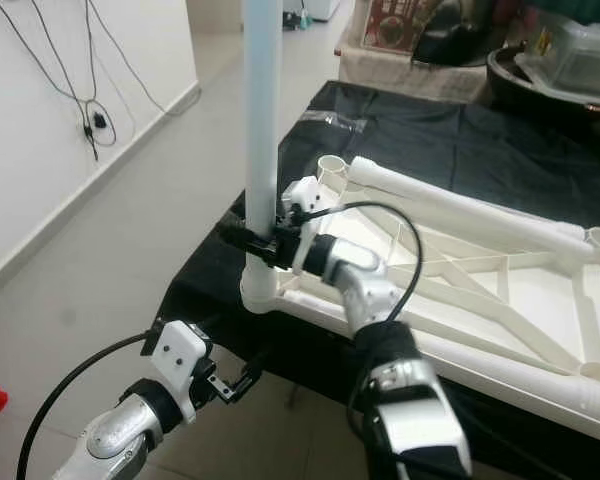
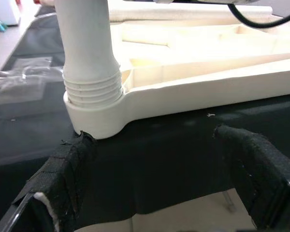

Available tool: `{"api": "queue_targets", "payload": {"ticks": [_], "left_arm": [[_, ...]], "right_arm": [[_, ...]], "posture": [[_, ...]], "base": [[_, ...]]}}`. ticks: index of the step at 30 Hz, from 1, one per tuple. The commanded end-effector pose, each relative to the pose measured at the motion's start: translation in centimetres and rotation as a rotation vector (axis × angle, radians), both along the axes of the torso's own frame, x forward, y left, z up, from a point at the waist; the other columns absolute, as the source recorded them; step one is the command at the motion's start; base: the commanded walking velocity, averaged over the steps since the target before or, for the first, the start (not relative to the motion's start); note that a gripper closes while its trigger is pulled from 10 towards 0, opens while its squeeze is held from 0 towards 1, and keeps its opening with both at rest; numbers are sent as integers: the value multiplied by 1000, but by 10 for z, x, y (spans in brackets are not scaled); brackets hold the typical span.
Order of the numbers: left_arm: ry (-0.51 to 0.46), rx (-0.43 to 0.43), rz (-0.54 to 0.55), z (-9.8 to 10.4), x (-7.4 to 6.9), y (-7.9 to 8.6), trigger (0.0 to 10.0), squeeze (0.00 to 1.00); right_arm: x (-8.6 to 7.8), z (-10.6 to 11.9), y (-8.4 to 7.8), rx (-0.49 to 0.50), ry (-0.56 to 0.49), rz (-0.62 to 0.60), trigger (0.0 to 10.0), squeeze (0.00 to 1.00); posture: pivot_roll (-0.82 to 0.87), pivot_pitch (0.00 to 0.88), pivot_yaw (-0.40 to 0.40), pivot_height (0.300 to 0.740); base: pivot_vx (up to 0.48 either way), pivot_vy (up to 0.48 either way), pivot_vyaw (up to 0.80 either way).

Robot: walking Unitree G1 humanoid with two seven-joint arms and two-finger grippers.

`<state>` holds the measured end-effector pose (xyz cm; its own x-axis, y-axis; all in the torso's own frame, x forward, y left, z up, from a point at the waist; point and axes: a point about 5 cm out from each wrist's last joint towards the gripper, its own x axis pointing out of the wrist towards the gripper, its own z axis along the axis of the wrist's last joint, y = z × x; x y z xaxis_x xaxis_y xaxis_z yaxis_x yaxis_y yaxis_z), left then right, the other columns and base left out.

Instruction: Building children table

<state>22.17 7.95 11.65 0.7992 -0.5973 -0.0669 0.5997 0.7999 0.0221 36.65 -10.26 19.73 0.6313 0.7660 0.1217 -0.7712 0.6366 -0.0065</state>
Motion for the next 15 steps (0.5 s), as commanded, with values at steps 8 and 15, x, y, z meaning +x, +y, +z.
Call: {"api": "queue_targets", "payload": {"ticks": [8, 15], "left_arm": [[23, -3, -4, -5, 0, 1, 10000, 0], [18, -3, -2, -4, 1, 1, 10000, 0]], "right_arm": [[-4, -30, -48, 47, 110, -829, 0, 0], [-30, -36, -50, 97, 162, -1278, 0, 0]], "posture": [[72, 60, -39, 740], [79, 72, -42, 740]], "base": [[0, 0, 0], [0, 0, 0]]}}
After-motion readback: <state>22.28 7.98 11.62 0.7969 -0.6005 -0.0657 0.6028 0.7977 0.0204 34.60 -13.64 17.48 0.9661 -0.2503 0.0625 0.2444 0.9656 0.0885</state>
